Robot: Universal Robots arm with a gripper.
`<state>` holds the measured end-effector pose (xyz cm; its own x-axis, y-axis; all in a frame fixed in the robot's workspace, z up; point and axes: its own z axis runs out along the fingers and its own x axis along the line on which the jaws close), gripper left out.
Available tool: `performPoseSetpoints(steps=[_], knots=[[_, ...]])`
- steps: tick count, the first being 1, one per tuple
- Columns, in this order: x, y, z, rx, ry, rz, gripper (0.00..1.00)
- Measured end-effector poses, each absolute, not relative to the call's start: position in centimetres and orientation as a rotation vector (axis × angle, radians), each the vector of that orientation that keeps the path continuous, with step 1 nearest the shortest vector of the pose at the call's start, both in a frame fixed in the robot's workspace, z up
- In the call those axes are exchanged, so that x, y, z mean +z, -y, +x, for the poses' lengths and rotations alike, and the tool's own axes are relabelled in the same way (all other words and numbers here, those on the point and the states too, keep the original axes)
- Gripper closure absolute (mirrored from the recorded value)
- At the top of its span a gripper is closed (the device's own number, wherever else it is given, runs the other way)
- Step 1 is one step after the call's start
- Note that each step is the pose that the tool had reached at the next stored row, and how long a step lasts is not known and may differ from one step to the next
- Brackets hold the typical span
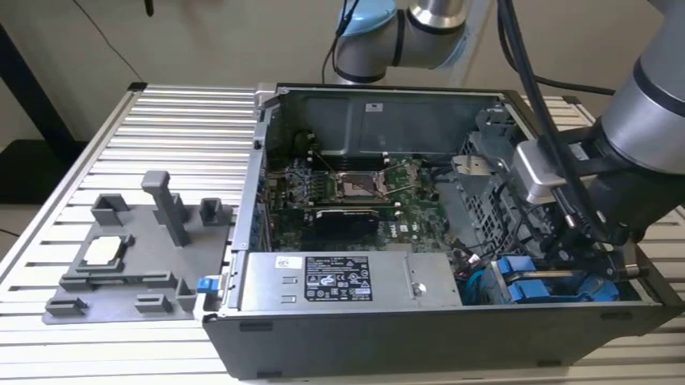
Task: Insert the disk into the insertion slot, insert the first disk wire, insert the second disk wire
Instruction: 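Insert the second disk wire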
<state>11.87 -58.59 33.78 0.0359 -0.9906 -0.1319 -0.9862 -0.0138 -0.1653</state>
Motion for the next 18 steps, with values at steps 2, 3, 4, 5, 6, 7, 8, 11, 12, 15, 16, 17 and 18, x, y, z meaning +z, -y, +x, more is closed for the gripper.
performPoseSetpoints(steps=[2,3,4,5,6,7,8,11,12,15,16,17,18], knots=[[33.77,58.6,11.92,-0.031,-2.045,-2.097,0.84],[33.77,58.62,11.96,-0.031,-2.045,-2.097,0.84],[33.77,58.64,11.99,-0.031,-2.045,-2.097,0.84],[33.77,58.65,12.01,-0.031,-2.045,-2.097,0.84],[33.77,58.66,12.01,-0.031,-2.045,-2.097,0.84],[33.78,58.67,12.02,-0.031,-2.045,-2.097,0.84],[33.8,58.68,12.02,-0.031,-2.045,-2.097,0.84],[33.93,58.68,12.02,-0.031,-2.045,-2.097,0.84],[33.94,58.68,12.02,-0.031,-2.045,-2.097,0.84],[34.08,58.68,12.02,-0.031,-2.045,-2.097,0.84],[34.07,58.68,12.02,-0.031,-2.045,-2.097,0.84],[34.07,58.68,12.02,-0.031,-2.045,-2.097,0.84],[34.07,58.68,12.02,-0.032,-2.044,-2.097,0.84]])
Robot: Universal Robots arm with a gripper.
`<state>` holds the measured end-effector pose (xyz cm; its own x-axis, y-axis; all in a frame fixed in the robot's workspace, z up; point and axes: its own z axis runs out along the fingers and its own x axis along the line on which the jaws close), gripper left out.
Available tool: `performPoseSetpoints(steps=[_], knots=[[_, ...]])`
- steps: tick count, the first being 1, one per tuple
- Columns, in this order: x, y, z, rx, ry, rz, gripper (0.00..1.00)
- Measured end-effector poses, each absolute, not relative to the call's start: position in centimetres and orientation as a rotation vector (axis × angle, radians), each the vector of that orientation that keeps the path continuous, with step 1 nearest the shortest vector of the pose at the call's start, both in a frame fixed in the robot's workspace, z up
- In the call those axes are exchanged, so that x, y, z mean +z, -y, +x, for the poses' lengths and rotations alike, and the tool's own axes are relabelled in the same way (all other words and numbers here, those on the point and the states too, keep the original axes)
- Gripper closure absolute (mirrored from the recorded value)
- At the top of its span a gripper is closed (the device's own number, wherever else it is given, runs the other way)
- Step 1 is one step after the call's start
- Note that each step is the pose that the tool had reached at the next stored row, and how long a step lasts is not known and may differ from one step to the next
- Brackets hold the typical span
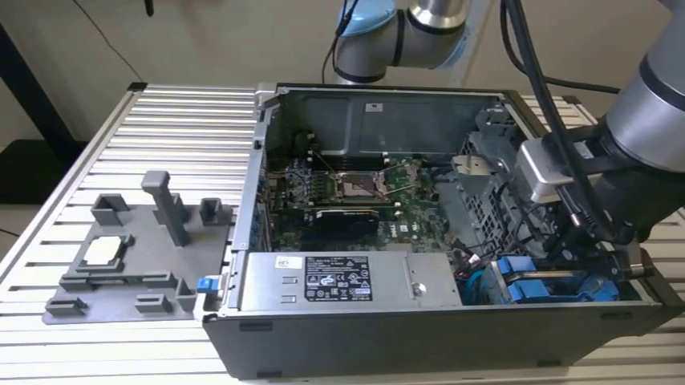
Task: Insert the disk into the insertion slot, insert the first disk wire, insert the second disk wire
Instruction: 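Insert the second disk wire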
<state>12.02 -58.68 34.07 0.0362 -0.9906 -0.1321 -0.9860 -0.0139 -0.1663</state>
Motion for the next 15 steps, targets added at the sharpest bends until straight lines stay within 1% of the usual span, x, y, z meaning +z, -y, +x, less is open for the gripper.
performPoseSetpoints(steps=[15], knots=[[33.45,58.69,11.91,-0.047,-2.042,-2.097,0.84]])
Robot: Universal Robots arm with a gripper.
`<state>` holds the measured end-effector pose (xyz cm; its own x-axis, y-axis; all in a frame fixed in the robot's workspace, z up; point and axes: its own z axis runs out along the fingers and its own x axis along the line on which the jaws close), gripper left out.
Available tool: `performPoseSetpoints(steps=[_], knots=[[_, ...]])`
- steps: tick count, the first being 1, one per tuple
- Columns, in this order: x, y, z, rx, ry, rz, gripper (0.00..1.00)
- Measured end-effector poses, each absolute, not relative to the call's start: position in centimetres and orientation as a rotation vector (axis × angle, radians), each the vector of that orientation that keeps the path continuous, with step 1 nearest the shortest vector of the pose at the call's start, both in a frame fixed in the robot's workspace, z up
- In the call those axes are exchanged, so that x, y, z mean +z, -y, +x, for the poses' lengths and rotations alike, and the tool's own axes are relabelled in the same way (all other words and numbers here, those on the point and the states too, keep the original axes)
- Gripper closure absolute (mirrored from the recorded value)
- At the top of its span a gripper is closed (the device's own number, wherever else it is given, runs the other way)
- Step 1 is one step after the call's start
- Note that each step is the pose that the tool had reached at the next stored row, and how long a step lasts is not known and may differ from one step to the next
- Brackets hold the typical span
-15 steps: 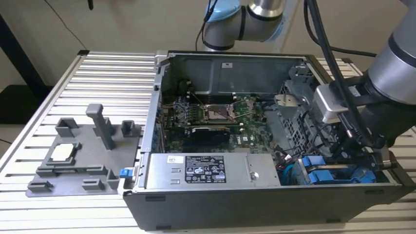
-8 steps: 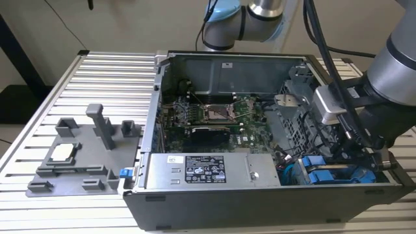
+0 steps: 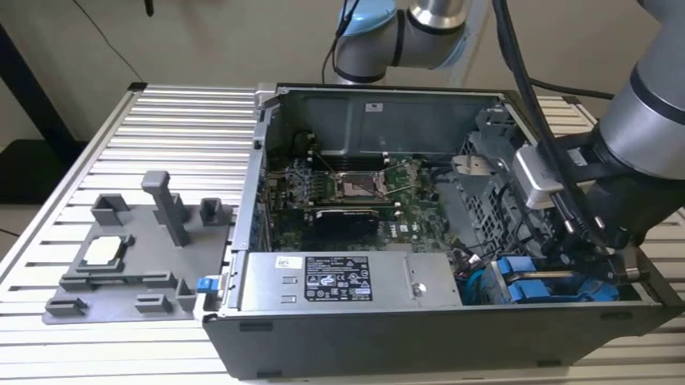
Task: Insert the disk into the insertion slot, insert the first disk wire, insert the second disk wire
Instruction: 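Insert the second disk wire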
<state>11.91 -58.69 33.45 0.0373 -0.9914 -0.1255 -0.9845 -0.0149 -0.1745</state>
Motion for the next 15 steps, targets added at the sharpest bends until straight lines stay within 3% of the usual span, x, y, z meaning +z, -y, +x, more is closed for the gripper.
performPoseSetpoints(steps=[6,7,15], knots=[[33.29,58.69,11.87,-0.048,-2.043,-2.097,0.77],[33.29,58.69,11.87,-0.048,-2.043,-2.097,0.7],[33.8,58.69,11.87,-0.048,-2.043,-2.097,0.7]])
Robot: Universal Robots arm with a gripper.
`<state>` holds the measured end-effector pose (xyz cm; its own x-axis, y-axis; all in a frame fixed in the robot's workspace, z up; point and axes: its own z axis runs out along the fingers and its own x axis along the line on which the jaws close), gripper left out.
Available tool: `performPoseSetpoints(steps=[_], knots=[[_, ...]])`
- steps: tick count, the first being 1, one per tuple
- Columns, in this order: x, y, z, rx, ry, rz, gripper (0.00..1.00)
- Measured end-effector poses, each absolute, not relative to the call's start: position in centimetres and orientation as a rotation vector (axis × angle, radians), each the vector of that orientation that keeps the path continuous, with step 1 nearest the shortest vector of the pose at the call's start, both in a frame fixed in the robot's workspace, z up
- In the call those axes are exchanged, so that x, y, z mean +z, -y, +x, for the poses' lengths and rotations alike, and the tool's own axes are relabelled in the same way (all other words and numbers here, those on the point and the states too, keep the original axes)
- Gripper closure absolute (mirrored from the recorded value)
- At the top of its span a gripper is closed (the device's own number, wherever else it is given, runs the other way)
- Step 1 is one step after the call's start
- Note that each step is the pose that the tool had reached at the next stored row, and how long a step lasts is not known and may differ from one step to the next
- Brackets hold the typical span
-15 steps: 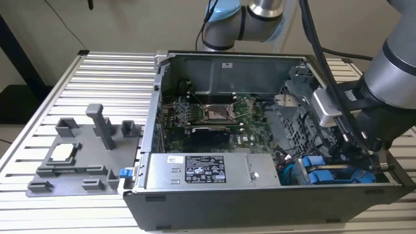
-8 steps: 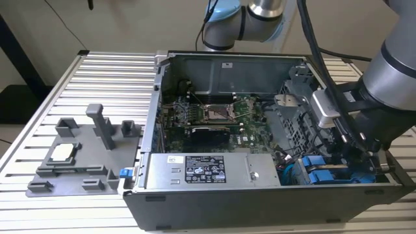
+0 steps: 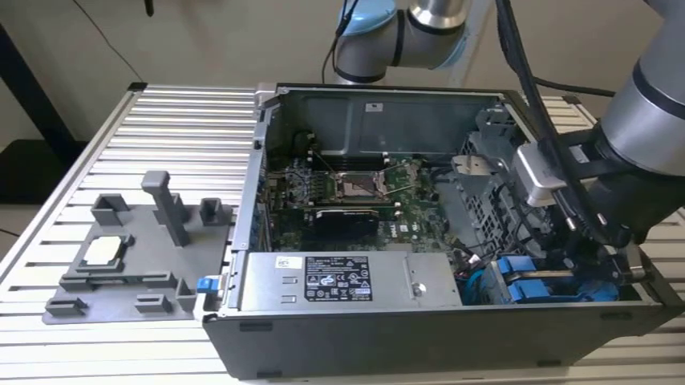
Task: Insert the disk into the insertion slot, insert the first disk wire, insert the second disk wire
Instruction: 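Insert the second disk wire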
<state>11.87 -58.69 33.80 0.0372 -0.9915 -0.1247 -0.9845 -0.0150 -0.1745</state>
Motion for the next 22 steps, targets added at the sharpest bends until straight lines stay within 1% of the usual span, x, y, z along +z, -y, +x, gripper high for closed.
performPoseSetpoints(steps=[14,21,22], knots=[[37.2,58.7,11.9,-0.048,-2.043,-2.097,0.7],[37.3,58.7,11.9,-0.048,-2.043,-2.097,0.7],[37.3,58.7,11.9,-0.048,-2.043,-2.097,0.72]])
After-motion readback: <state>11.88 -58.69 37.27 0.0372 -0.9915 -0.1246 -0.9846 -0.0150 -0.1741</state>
